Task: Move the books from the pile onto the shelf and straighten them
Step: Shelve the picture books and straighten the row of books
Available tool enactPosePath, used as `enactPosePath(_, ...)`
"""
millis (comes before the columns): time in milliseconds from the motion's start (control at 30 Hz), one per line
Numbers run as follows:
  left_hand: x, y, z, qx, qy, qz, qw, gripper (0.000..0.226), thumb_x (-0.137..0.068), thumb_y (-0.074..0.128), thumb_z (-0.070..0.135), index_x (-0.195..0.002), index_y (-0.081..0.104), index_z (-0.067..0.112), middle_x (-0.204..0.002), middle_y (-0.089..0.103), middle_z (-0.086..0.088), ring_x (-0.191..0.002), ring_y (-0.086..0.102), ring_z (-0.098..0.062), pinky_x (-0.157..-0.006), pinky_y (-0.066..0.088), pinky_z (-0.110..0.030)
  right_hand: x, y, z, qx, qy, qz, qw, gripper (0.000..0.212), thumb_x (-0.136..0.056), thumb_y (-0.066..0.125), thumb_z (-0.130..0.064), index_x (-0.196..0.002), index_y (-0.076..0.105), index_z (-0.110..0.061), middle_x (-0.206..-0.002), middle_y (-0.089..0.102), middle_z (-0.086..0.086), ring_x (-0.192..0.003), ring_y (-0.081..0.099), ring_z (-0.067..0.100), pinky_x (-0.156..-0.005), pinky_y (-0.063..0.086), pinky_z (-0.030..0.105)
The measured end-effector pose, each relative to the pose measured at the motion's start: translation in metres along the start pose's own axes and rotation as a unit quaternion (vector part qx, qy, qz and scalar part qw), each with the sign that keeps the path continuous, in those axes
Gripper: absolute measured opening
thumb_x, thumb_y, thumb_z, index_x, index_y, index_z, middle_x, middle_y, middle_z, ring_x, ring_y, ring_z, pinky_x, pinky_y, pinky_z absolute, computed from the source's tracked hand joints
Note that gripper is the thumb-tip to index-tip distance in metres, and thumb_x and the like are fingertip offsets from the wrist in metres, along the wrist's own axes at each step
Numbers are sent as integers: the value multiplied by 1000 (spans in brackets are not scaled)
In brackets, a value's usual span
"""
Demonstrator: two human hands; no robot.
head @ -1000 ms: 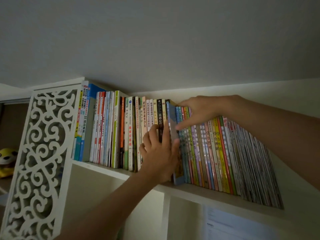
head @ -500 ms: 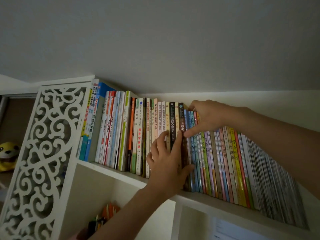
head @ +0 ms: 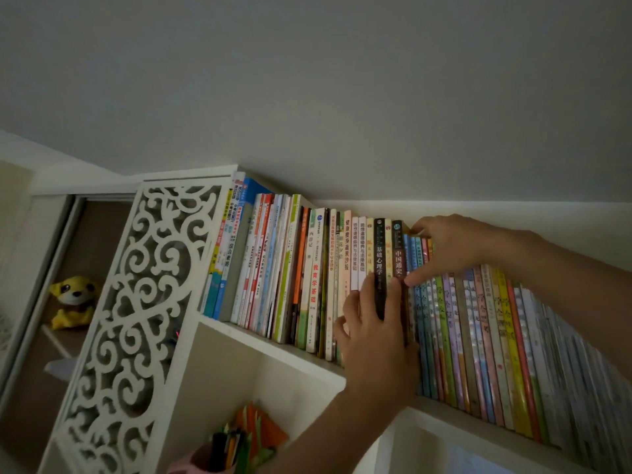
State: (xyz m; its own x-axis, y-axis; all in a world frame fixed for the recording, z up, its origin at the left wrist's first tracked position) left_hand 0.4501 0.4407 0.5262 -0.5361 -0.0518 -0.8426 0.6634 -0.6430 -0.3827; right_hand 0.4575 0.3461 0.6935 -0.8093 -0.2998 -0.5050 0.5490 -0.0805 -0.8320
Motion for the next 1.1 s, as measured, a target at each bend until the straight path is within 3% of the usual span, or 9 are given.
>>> enactPosePath(233,-2,2,2,53,-2,31,998,76,-85,60,30,-147,15,31,-157,7,-2,-143,4,-31,-114,6,-55,6,3,-8,-4,-3,-11,1000,75,-74,78,-46,-137,44,-22,-133,57,2,-115,57,20,-94,45,32)
enactPosePath(433,-17,-11,-40,88,133,-14,987,76,-84,60,50,-146,18,35,-156,8,5,-143,3,-22,-116,10,-51,3,4,-10,23,30,-12,999,76,-73,78,-43,-135,42,-20,-128,60,3,-107,60,19,-94,50,41)
enactPosePath(533,-34,-24,-71,59,205,-6,977,80,-85,59,51,-150,16,31,-159,4,6,-146,-1,-18,-118,8,-48,11,4,-15,4,5,-28,1000,77,-76,76,-44,-140,38,-26,-138,55,-1,-119,56,15,-104,44,42)
enactPosePath(600,-48,-32,-90,42,229,1,972,85,-86,56,55,-152,9,29,-160,-2,9,-147,-8,-12,-119,1,-42,11,-1,-26,-45,-1,17,999,90,-77,75,-41,-150,25,-25,-150,42,0,-134,44,17,-111,35,40)
enactPosePath(667,-57,-32,-104,17,244,-35,969,94,-85,53,59,-152,-4,26,-159,-15,12,-144,-21,-6,-120,-7,-39,3,-6,-43,-69,7,85,994,98,-74,70,-54,-152,20,-22,-154,35,0,-138,38,18,-112,32,41)
enactPosePath(733,-60,-28,-113,-12,258,-62,964,100,-82,48,65,-150,-15,25,-155,-27,12,-140,-31,-3,-119,-12,-39,-9,-3,-59,-34,-9,94,995,101,-67,71,-63,-149,28,-23,-150,41,-2,-133,44,16,-109,38,39)
enactPosePath(900,-62,-26,-120,-23,280,-66,957,97,-80,38,69,-148,-18,29,-153,-31,14,-137,-34,-1,-116,-15,-37,-23,2,-56,-28,-35,63,997,66,-65,83,-48,-123,58,-31,-110,68,-13,-89,63,-2,-77,53,20)
enactPosePath(1033,-73,-40,-130,-26,316,-18,948,82,-88,52,55,-152,7,30,-159,-5,14,-145,-10,-2,-121,-3,-38,-37,-6,-71,-36,-39,67,996,74,-66,79,-53,-131,54,-27,-117,65,-14,-98,64,3,-88,53,29)
enactPosePath(1100,-83,-51,-131,-14,297,4,955,79,-90,49,55,-151,7,29,-158,-3,14,-145,-8,-2,-120,-4,-35,-49,-5,-81,-40,-50,76,995,66,-67,82,-47,-124,59,-24,-109,69,-11,-93,67,5,-87,55,32)
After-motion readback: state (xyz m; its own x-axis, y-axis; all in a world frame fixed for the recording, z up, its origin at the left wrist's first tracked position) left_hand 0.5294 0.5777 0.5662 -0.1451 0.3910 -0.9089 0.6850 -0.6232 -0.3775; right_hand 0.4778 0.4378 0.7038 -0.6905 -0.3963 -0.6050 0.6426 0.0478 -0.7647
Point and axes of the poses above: each hand's wrist, its own x-axis away from the middle knuckle, its own y-axis out of the palm, z = x × y, the point moved 4 cm from there along -x, towards the middle knuckle
